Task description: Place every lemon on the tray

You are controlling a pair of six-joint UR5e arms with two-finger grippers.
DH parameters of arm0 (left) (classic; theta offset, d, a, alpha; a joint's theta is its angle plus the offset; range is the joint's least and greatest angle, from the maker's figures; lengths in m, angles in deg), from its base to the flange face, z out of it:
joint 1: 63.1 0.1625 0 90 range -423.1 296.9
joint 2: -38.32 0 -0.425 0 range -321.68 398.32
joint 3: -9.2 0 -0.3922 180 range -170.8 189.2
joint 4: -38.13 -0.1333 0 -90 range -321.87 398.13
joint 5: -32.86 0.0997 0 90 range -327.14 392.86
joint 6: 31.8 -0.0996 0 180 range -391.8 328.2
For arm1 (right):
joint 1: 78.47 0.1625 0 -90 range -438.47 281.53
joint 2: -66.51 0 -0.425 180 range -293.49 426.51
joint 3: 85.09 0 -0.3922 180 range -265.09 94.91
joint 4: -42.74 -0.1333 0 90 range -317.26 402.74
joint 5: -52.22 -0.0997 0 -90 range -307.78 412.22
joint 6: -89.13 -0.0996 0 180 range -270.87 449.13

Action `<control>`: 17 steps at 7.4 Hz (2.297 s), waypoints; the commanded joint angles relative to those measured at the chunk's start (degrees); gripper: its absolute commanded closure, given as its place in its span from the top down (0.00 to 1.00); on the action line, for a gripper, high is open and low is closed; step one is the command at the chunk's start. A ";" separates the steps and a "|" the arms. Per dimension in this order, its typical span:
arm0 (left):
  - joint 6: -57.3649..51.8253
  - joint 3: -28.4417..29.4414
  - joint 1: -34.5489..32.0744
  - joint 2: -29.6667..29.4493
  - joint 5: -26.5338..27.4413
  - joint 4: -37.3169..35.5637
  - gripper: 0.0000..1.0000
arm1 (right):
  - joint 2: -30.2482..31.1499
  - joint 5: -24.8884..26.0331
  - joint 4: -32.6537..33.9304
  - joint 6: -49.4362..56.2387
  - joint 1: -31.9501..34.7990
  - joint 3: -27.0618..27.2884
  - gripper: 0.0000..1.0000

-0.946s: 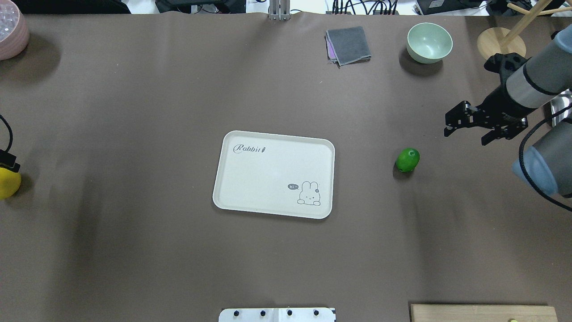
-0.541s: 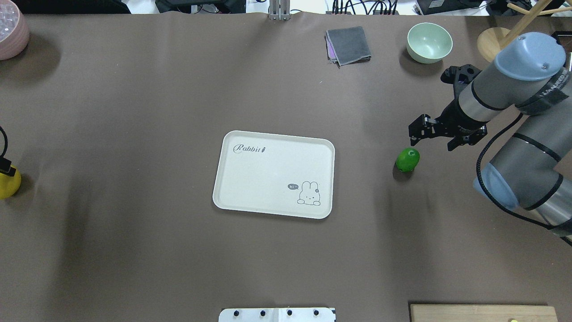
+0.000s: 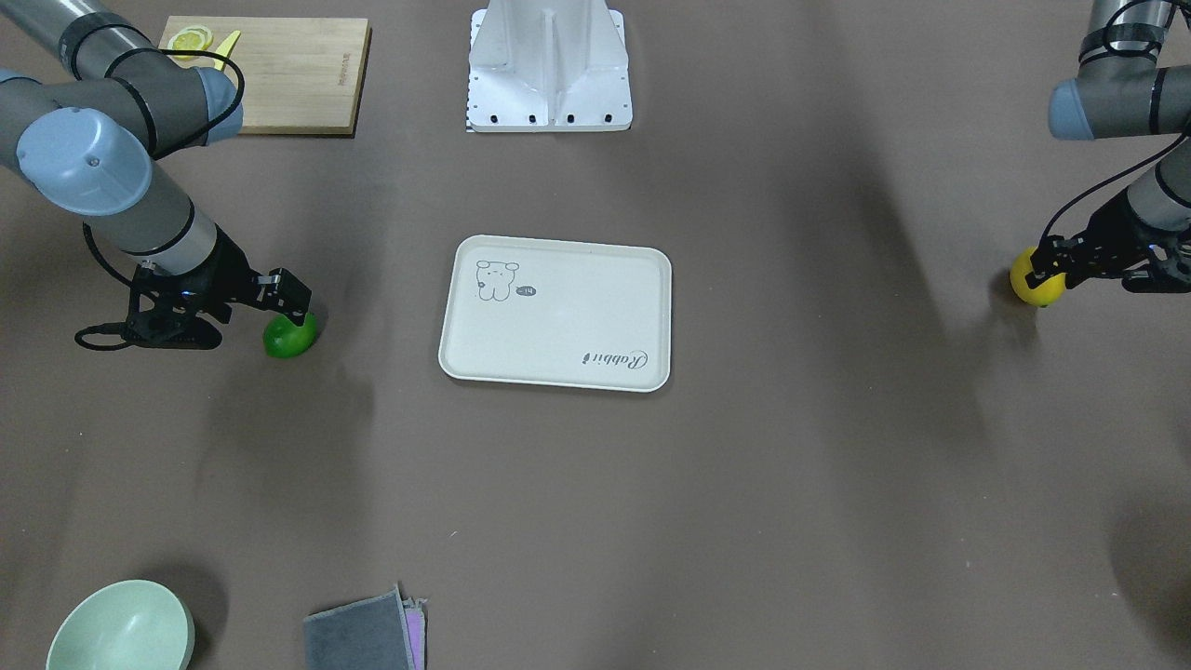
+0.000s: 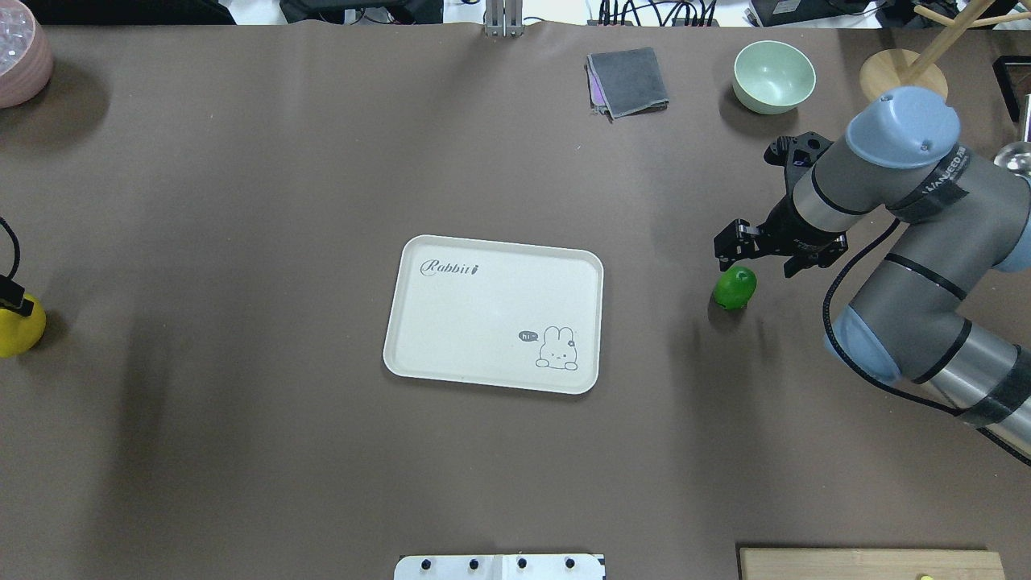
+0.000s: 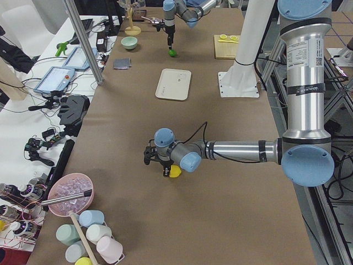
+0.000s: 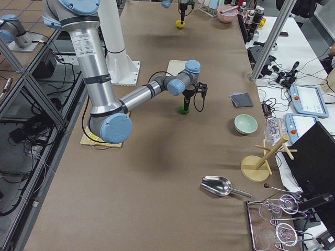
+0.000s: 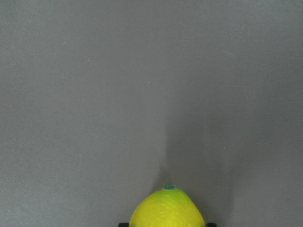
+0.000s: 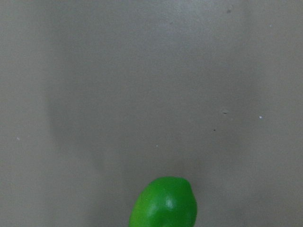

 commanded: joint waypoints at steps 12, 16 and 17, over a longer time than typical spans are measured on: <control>-5.25 -3.65 -1.56 -38.96 -3.39 -54.07 0.00 | -0.67 -4.16 -6.08 -0.61 -2.29 -5.58 0.45; -1.55 -6.63 -1.82 -40.47 -3.48 -54.87 0.00 | -0.13 -6.56 -3.80 -2.70 -0.61 0.55 0.40; -2.25 -6.72 -2.25 -39.17 -3.66 -54.53 0.00 | -1.70 -6.12 -4.66 -2.63 -0.61 1.80 0.40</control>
